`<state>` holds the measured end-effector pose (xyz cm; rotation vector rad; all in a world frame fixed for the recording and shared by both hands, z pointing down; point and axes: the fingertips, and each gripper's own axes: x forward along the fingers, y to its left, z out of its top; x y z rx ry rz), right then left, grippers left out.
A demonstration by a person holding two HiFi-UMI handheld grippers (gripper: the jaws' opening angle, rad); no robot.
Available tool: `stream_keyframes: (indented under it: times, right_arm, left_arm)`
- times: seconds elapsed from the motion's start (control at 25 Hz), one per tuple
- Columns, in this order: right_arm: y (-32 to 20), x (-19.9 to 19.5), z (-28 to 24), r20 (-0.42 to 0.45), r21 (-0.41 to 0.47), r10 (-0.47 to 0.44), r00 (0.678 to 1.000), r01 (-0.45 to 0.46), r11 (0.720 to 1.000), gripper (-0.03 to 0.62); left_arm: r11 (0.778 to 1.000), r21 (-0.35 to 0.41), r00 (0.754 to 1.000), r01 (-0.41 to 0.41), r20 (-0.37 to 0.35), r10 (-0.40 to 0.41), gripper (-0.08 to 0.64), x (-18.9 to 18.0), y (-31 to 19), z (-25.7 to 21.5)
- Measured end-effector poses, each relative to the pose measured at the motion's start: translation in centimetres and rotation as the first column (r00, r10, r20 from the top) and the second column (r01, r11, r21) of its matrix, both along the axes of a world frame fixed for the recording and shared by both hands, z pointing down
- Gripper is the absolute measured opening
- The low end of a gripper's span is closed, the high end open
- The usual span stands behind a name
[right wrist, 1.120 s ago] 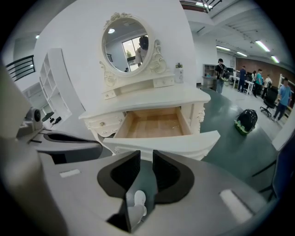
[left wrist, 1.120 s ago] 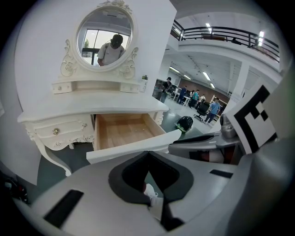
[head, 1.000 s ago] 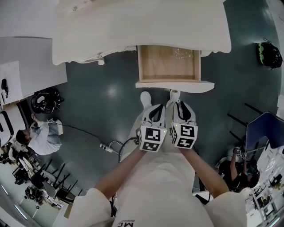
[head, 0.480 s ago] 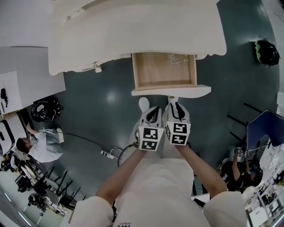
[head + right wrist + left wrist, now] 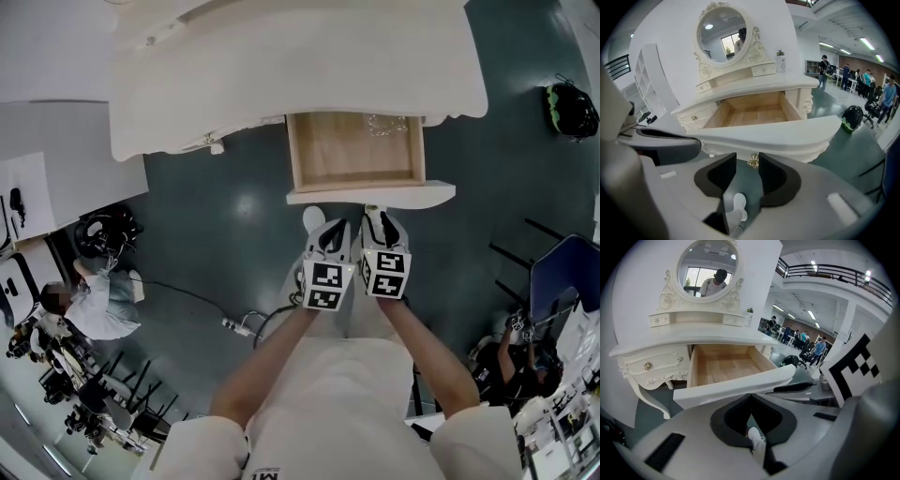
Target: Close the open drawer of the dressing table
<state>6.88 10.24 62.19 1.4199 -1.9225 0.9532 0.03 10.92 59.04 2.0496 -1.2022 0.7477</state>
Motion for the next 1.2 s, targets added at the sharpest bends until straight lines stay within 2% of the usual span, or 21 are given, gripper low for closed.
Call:
stream_keyframes:
  times: [0.36,0.64,0.92,1.2]
  right_arm:
    - [-1.0,-0.1,1.2,0.003,0.009,0.015,1.000,-0.015,1.000,0.140]
    - [-0.8,0.0,2.0,0.010,-0.014,0.023,1.000,-0.023,1.000,0.169]
    - [-0.7,0.2,3.6,-0.008,-0.063,0.018,1.000,-0.018,0.998,0.167]
    - [-0.7,0.3,4.1,-0.024,-0.127,0.055,0.998,-0.058,0.990,0.120]
  left_arm:
    - [0.999,0.039,1.000,-0.023,-0.012,0.023,0.009,0.5,-0.9,0.1]
    - [0.999,0.017,1.000,-0.027,0.014,0.027,0.009,0.3,-1.1,1.1]
    - [0.999,-0.007,0.999,-0.036,0.029,0.036,0.009,0.2,-1.0,1.8]
    - [0.999,-0.022,0.999,-0.043,0.029,0.043,0.009,0.1,-0.9,1.9]
